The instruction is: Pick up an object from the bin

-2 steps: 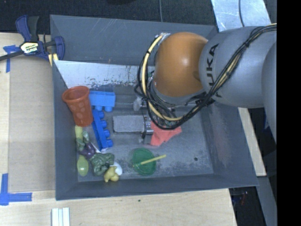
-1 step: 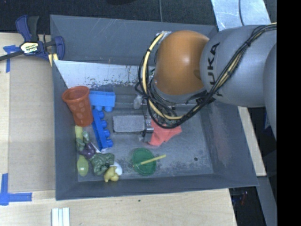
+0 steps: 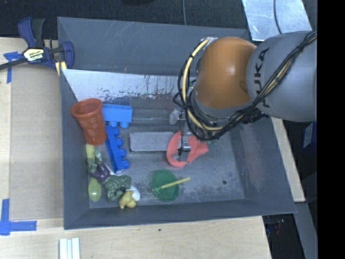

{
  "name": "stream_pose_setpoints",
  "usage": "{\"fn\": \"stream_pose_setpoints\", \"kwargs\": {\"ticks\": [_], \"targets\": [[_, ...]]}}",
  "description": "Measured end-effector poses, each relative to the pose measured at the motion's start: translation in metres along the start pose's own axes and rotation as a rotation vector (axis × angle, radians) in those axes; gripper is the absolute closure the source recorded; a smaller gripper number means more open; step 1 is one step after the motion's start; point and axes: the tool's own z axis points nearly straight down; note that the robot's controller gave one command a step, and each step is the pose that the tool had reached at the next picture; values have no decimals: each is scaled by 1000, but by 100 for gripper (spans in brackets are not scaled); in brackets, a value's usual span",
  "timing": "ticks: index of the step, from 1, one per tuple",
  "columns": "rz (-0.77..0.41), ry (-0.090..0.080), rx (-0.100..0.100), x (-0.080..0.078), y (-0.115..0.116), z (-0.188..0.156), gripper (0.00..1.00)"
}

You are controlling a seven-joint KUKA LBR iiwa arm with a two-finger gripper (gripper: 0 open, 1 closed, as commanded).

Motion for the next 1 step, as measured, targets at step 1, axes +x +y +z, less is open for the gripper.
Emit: {"fn": "stream_pose_setpoints", "kwargs": {"ticks": [1], "targets": [[139, 0, 0, -3, -8, 14, 0]]}}
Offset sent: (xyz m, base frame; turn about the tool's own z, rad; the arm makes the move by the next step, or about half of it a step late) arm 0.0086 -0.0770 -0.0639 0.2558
